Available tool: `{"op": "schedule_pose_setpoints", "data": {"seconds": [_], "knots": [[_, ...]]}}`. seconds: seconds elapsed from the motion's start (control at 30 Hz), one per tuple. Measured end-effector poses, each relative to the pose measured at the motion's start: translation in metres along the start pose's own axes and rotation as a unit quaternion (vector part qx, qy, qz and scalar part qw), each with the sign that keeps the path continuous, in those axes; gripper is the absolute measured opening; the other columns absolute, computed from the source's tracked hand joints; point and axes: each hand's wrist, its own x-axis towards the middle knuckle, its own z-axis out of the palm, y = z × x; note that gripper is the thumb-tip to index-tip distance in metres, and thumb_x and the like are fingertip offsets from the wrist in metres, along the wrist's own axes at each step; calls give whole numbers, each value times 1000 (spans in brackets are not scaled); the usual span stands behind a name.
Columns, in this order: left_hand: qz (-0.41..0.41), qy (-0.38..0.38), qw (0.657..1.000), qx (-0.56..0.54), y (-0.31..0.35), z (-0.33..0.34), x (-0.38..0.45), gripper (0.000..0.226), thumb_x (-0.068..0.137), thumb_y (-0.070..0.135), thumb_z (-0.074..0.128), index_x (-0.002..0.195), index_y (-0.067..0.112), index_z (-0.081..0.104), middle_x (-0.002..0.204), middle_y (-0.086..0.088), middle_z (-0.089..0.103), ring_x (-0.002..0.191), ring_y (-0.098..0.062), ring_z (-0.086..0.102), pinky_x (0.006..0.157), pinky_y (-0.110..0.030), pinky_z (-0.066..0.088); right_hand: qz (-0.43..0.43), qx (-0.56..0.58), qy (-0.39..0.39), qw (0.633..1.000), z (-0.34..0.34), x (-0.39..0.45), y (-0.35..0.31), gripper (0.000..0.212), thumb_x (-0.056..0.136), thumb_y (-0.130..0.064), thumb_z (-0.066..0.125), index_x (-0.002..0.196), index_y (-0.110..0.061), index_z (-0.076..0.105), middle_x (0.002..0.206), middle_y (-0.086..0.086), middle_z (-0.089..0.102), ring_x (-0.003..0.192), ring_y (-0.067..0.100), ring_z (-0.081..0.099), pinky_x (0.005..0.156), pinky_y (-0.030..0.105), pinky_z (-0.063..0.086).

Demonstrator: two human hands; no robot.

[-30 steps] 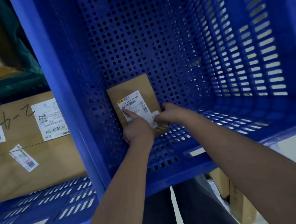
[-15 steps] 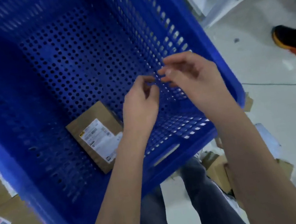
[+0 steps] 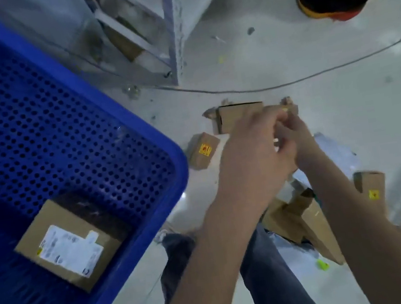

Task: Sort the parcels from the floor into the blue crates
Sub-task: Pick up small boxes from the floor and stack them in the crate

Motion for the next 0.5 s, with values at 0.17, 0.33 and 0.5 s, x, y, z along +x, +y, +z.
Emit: {"op": "schedule_pose_setpoints", "data": {"seconds": [0.17,0.33,0.5], "knots": [[-179,-198,958,103,-49,93,47,48,91,28,54,135,17,41,134,-7,46,120,-24,48,87,-30,42,166,15,-25,986,-22,43,66,35,93,-17,51,125,-2,48,101,13,60,81,24,60,77,38,52],[-359,-234,902,56,-133,129,74,56,90,25,54,140,10,35,144,-9,41,127,-29,45,100,-36,40,227,33,-57,972,-23,77,110,29,96,-22,48,119,-5,53,88,7,61,69,16,58,61,25,48],[-430,-140,891,-25,-201,148,102,62,85,21,62,140,11,35,135,-9,45,106,-23,47,81,-26,40,248,13,-90,965,-11,103,147,32,96,-24,47,122,-6,54,101,9,61,86,21,59,71,29,49]]}}
